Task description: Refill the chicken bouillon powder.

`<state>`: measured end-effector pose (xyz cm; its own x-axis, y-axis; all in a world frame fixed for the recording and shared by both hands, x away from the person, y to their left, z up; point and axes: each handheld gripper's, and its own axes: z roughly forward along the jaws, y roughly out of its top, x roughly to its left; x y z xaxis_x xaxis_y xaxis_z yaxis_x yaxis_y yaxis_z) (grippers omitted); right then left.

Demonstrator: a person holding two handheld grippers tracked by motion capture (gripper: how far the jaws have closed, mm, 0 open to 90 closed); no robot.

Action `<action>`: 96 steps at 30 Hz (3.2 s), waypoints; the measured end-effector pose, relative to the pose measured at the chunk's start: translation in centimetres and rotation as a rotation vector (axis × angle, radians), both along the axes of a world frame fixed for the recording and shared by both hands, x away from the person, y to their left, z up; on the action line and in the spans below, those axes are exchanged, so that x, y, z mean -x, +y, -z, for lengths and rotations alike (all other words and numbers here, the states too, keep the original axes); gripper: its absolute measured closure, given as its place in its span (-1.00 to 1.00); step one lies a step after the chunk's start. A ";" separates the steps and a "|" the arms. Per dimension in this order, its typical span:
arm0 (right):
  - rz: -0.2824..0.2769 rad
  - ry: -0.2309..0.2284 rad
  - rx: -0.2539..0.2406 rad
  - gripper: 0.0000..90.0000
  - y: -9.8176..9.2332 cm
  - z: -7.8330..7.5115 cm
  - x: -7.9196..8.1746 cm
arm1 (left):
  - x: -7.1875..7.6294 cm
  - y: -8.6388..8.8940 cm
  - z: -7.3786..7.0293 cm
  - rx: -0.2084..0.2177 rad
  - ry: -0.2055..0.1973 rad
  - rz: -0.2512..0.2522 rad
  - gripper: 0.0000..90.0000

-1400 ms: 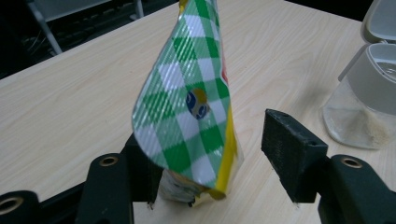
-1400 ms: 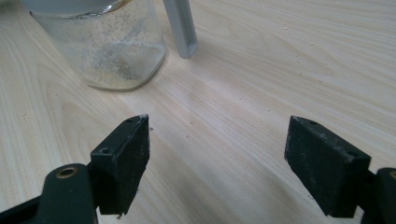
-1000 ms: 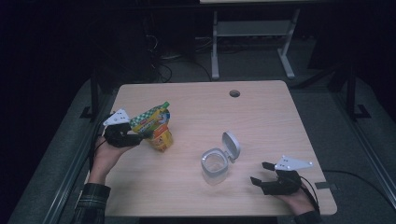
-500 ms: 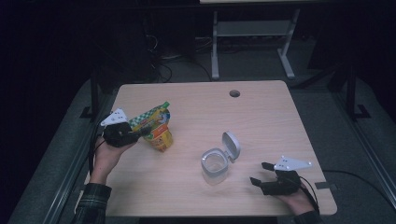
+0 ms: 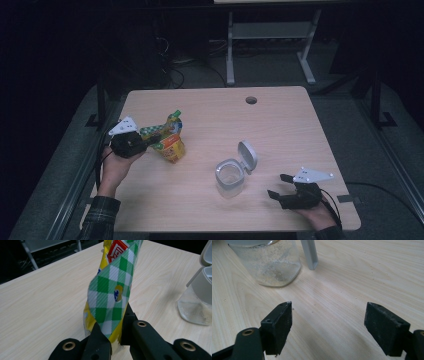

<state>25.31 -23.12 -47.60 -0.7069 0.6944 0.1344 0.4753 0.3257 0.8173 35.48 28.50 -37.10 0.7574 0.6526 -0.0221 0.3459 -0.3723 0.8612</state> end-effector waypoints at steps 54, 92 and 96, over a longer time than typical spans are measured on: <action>-0.009 0.010 0.011 0.64 0.8 -1.7 1.2 | 3.7 -0.5 -4.5 0.157 0.055 0.096 1.00; -0.207 -0.071 -0.074 0.99 8.6 -7.8 2.6 | 6.0 -2.8 -7.3 0.206 0.045 0.226 1.00; -0.212 -0.088 -0.063 0.99 9.7 -8.2 2.3 | 6.2 -2.9 -7.6 0.209 0.040 0.233 1.00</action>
<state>22.96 -13.45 -39.37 -0.8468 0.5216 0.1039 0.3277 0.3578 0.8744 29.32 25.56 -29.50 0.8817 0.4401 -0.1702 0.3074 -0.2620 0.9148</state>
